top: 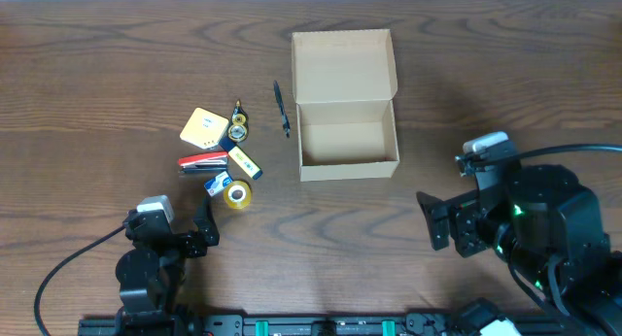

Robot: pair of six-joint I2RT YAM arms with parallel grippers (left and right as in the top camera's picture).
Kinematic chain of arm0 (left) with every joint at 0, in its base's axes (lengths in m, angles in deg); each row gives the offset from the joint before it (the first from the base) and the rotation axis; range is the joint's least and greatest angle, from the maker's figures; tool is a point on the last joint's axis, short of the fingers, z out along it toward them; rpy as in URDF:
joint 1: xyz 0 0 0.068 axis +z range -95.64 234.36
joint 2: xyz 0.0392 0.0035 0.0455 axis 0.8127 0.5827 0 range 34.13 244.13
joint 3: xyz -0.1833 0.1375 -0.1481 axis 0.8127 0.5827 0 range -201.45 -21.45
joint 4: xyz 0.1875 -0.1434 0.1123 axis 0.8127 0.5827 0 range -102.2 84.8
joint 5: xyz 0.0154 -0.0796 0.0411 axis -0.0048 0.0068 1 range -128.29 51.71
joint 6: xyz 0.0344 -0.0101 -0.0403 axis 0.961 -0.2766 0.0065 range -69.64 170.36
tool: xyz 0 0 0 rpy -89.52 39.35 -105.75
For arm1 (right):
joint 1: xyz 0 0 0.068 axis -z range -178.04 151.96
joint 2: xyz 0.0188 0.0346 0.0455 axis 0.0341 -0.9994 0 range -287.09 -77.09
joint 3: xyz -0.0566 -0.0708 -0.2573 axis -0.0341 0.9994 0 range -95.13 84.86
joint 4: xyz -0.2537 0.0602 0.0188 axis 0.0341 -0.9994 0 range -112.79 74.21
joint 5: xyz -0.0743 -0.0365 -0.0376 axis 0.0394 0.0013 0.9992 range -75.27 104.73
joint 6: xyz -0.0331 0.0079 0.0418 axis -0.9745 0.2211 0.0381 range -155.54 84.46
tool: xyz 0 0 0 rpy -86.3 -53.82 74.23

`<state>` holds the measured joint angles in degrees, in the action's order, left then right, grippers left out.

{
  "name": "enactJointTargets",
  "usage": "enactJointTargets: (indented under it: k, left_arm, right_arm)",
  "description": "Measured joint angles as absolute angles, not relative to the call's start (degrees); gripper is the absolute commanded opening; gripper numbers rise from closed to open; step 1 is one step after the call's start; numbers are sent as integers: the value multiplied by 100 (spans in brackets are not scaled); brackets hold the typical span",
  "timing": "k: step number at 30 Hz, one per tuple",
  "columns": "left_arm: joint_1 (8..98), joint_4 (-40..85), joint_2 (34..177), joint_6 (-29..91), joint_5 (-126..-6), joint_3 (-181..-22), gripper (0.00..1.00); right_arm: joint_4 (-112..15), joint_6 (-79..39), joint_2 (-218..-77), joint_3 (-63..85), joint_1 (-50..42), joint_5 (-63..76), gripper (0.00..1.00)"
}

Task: Pack container

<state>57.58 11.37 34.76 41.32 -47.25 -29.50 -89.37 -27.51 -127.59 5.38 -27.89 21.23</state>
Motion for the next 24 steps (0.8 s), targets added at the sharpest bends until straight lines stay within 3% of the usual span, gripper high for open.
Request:
enactJointTargets:
  k: [24]
  left_arm:
    - [5758, 1137, 3476, 4132, -4725, -2950, 95]
  right_arm:
    - [-8906, -2749, -12759, 538, -2789, 2121, 99]
